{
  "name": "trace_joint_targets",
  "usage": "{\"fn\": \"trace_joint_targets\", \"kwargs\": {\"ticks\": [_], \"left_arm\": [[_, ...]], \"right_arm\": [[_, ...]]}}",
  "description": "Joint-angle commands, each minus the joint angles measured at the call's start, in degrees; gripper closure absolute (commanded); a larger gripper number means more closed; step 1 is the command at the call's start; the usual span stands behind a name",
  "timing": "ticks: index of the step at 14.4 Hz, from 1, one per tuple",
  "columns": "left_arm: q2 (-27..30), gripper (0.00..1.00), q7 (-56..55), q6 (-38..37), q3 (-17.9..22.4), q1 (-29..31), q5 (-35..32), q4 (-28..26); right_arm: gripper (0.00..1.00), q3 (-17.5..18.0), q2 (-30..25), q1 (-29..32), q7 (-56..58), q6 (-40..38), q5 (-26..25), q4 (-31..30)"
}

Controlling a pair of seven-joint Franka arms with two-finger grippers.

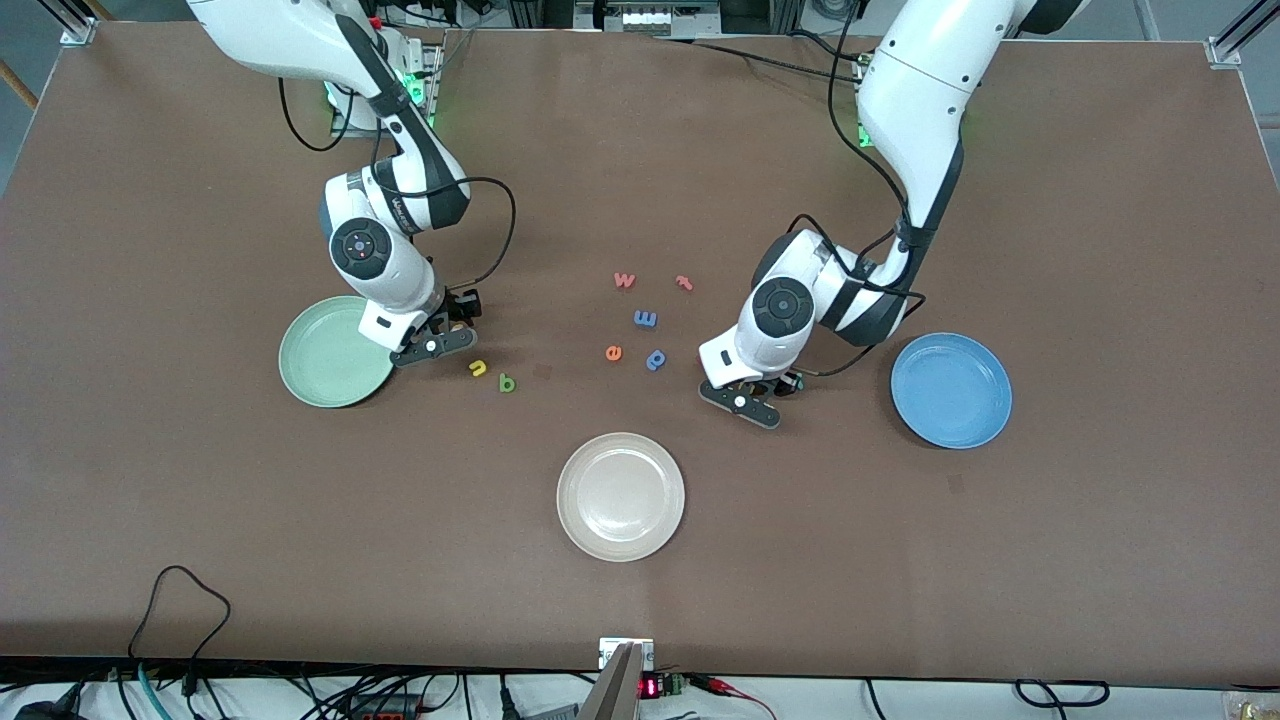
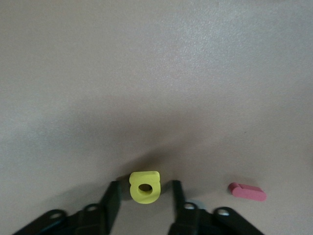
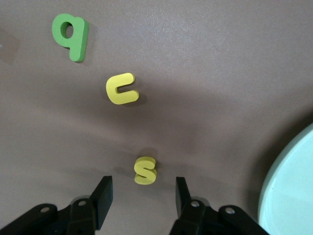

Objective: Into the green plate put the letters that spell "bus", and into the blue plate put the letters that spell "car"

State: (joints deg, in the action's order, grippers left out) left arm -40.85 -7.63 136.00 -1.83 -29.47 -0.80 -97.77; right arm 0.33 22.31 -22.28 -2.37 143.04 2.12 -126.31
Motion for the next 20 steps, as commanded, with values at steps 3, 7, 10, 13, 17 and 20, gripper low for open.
{"fn": "trace_joint_targets", "kwargs": {"ticks": [3,7,10,13,17,20], "left_arm": [[-0.3,0.74,-0.1,0.5,0.8,-0.7,-1.0,0.1],[2.7,0.81,-0.6,-5.2,1.6,0.2,-1.0,1.0],[7.7,0.81,0.2,-17.7,1.6,6.4,-1.0,4.0],[10.3,0.81,7.3,-24.5,1.7,13.5,-1.0,4.1],[6.9,0.80,17.0,-23.1,1.6,23.9,-4.4,3.2],[5.7,0.78,19.1,-15.8,1.6,25.8,-4.5,-1.2]], "right_arm": [[0.42,-0.2,2.0,-0.7,-4.1,2.2,0.8,-0.2],[0.43,-0.2,2.9,-1.8,-4.7,3.5,0.6,-0.2],[0.46,-0.2,2.9,-1.8,-4.5,3.5,0.6,-0.2],[0.54,-0.4,2.9,-1.6,-3.8,3.5,0.6,-0.3],[0.80,-0.5,2.9,-1.3,-3.8,3.5,0.6,-0.3],[1.00,-0.7,2.8,-1.3,-3.6,3.4,0.5,-0.2]]}}
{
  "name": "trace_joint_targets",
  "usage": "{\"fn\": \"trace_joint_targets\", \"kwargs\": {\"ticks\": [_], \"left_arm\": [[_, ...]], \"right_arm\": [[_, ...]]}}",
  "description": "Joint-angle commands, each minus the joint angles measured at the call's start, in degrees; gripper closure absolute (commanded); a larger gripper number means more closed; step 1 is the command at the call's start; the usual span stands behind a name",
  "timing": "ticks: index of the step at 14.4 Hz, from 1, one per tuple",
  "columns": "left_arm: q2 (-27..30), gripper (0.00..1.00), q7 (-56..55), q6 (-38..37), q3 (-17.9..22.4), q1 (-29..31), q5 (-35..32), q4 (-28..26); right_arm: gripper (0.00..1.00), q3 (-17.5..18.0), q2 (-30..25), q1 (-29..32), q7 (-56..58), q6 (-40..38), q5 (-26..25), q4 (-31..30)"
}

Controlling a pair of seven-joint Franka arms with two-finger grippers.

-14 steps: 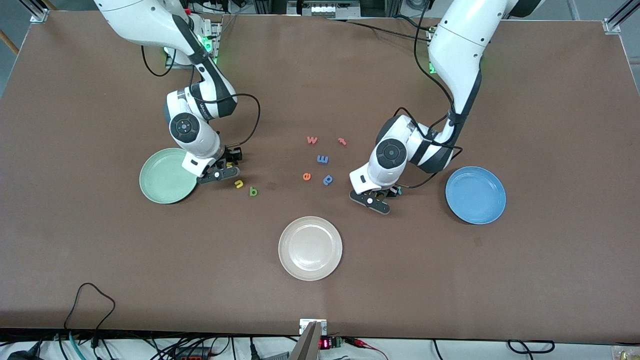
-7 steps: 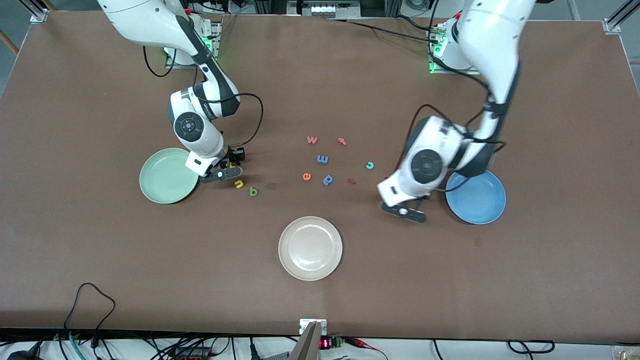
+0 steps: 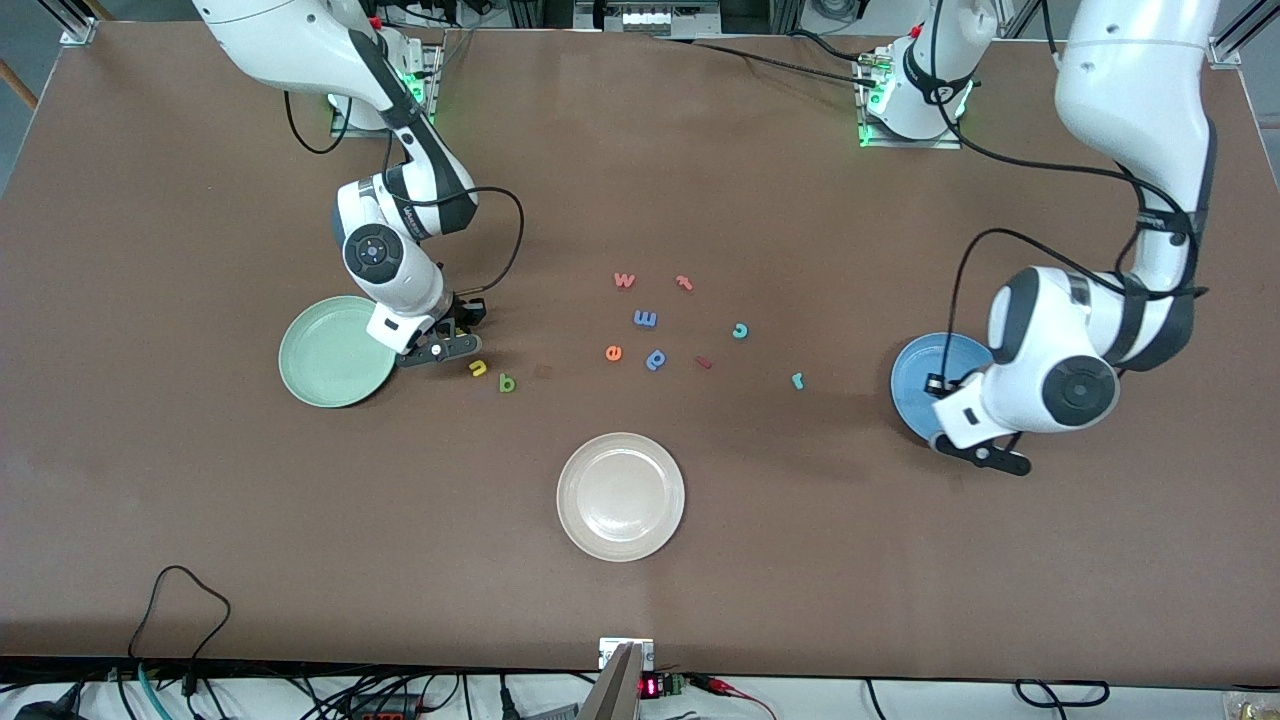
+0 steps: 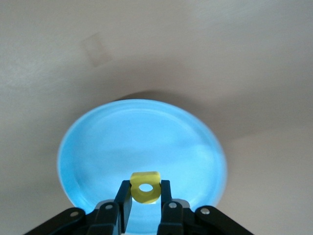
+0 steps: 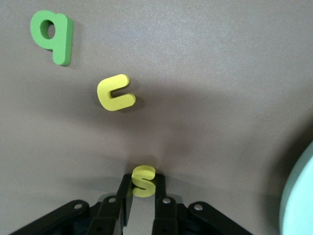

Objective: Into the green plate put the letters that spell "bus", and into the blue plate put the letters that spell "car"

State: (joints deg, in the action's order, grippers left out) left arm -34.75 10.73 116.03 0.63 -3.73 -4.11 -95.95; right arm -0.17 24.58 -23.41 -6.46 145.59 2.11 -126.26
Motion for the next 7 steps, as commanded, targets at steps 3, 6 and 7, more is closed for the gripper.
{"fn": "trace_joint_targets", "kwargs": {"ticks": [3,6,7], "left_arm": [[-0.1,0.46,0.7,8.8,-0.9,0.1,-1.2,-6.8],[1.6,0.00,0.3,6.5,-1.4,0.0,-1.2,-6.3],[2.9,0.00,-0.3,4.6,-1.8,-0.7,-1.2,-5.7]], "right_arm": [[1.00,-0.3,-0.7,0.3,0.7,0.3,0.1,0.1],[1.00,-0.3,-7.2,4.8,1.8,-6.1,-0.1,0.3],[1.00,-0.3,-8.7,7.2,3.8,-7.3,-0.2,0.3]]}}
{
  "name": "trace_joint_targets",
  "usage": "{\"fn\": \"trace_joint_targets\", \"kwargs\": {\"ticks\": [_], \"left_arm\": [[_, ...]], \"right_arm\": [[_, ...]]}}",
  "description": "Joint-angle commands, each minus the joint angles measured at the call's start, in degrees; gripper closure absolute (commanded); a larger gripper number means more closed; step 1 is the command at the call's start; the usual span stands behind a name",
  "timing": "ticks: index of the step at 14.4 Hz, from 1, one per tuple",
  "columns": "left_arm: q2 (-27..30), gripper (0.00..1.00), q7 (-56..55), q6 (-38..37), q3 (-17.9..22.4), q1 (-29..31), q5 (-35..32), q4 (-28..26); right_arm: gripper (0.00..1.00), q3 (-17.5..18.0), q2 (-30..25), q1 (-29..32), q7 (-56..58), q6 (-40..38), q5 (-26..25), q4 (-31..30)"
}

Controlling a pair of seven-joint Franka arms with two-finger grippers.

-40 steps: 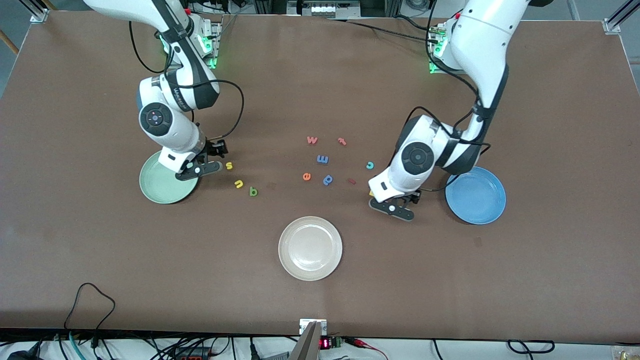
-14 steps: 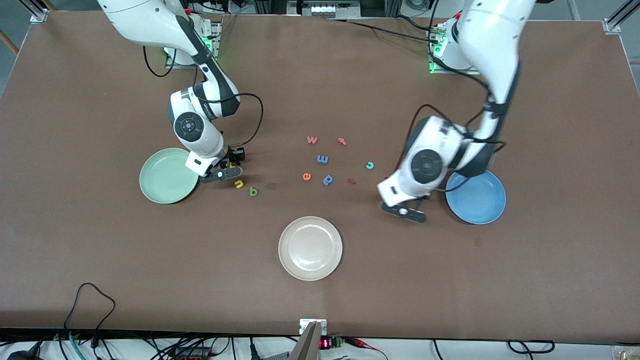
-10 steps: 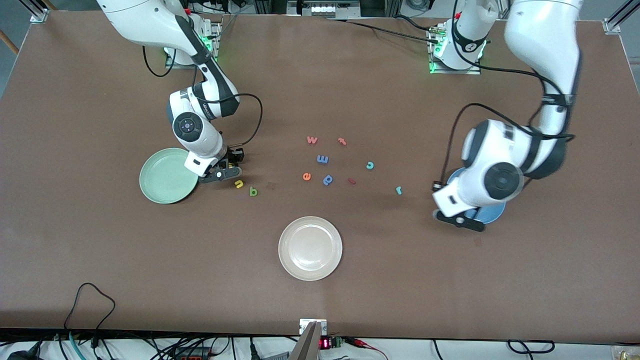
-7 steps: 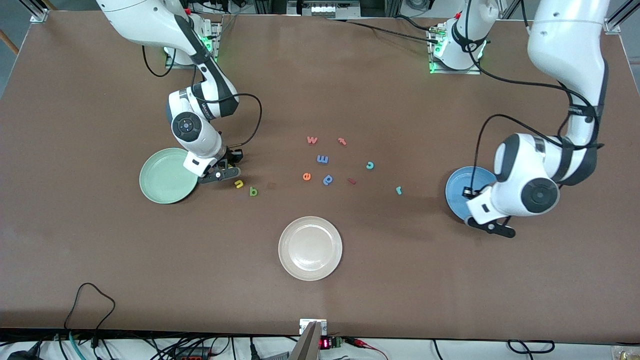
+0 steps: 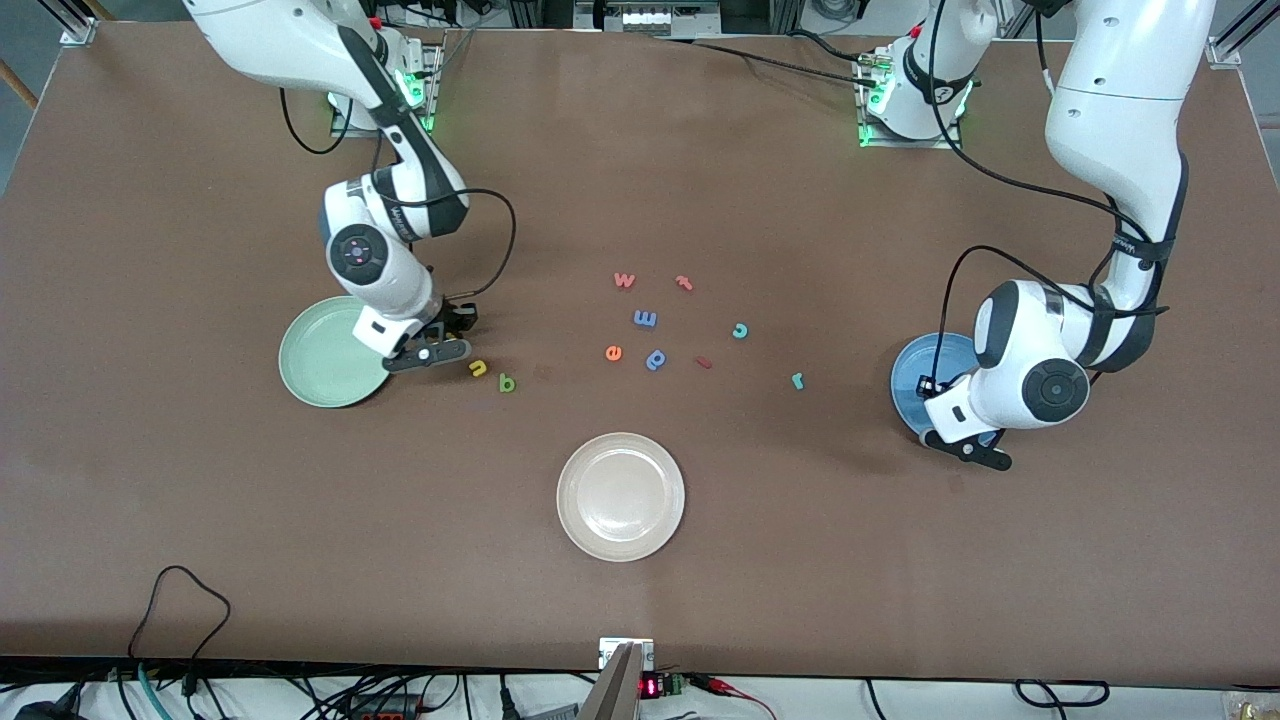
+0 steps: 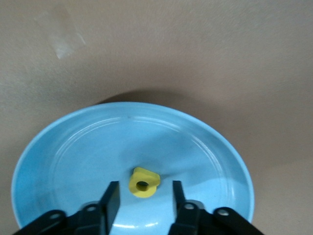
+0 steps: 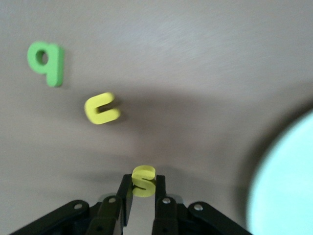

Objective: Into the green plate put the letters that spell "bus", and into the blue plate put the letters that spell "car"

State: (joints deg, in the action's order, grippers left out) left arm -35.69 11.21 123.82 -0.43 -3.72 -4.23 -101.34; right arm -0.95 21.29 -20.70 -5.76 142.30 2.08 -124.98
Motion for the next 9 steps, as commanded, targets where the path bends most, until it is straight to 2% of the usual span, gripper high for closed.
{"fn": "trace_joint_targets", "kwargs": {"ticks": [1,3,4,6,7,8,9], "left_arm": [[4.7,0.00,-0.8,-4.5,-1.1,-1.4,-1.0,0.5],[5.7,0.00,-2.7,-5.3,-4.1,-2.4,-1.0,1.0],[5.7,0.00,-4.9,-5.3,-6.4,-2.4,-0.7,1.0],[5.7,0.00,-17.1,-5.3,-10.5,-2.3,0.3,0.9],[5.4,0.00,-26.5,-5.0,-11.7,-2.4,0.2,0.9],[4.7,0.00,-32.4,-4.6,-11.9,-2.6,0.2,0.8],[3.7,0.00,-36.3,-3.1,-12.3,-2.6,0.3,0.7]], "right_arm": [[1.00,0.5,-6.4,7.1,5.8,-5.0,-0.1,-1.1],[1.00,0.5,-6.5,12.0,11.1,-5.6,-0.1,-1.1],[0.96,0.4,-6.0,13.8,12.9,-5.6,-0.1,-1.1],[0.93,-0.8,-4.6,15.5,15.3,-5.3,-0.1,-1.1],[0.84,-1.2,-4.2,15.5,15.9,-5.1,-0.1,-1.1],[0.69,-1.3,-4.1,15.6,16.0,-5.1,-0.1,-1.1],[0.45,-1.3,-4.0,15.5,15.9,-5.1,0.0,-1.0]]}}
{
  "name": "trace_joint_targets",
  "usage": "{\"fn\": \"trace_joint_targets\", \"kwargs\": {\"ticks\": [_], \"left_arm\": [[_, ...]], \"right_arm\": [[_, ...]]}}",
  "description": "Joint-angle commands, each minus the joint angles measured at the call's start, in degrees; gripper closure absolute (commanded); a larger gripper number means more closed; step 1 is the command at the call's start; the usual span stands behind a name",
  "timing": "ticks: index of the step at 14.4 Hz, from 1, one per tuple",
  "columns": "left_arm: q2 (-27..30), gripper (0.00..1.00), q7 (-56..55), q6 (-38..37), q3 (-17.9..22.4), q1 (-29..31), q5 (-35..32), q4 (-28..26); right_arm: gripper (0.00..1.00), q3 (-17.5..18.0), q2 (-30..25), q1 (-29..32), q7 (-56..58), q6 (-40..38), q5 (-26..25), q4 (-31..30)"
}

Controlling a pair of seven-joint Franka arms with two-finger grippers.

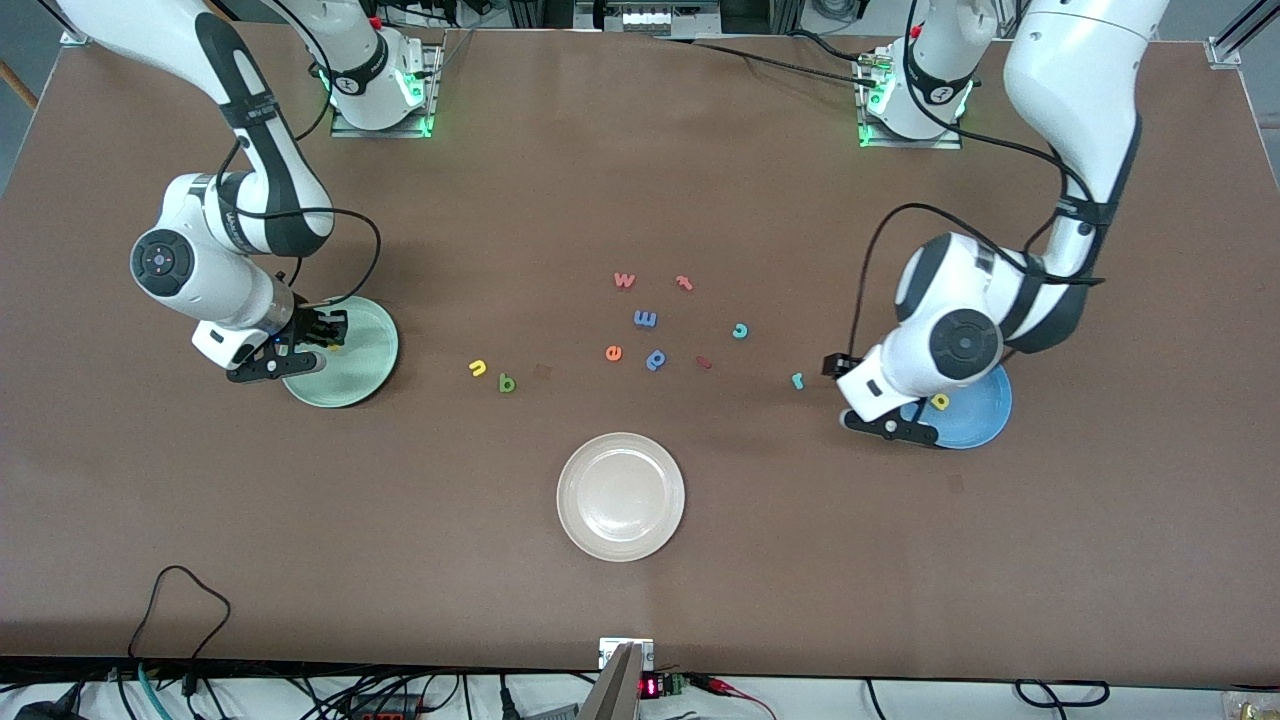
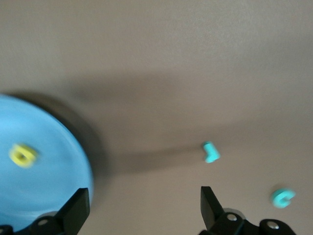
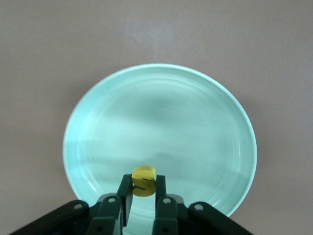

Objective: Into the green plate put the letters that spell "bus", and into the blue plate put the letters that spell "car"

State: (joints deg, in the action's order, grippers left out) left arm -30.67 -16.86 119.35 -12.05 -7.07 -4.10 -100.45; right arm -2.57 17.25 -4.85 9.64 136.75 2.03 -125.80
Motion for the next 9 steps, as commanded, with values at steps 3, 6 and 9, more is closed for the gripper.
{"fn": "trace_joint_targets", "kwargs": {"ticks": [3,6,9], "left_arm": [[-2.6,0.01,-14.8,8.8,-2.7,-0.2,0.2,-2.8],[-4.3,0.38,-16.6,13.7,-2.6,-1.7,0.0,-4.8],[-5.7,0.49,-16.6,14.6,-2.6,-3.2,-0.3,-5.1]], "right_arm": [[0.14,0.4,-0.3,-0.4,-0.1,0.4,0.2,0.5],[0.14,0.5,0.4,-3.1,-3.7,0.4,0.3,3.8],[0.14,0.5,2.7,-8.5,-15.8,0.3,0.6,8.4]]}}
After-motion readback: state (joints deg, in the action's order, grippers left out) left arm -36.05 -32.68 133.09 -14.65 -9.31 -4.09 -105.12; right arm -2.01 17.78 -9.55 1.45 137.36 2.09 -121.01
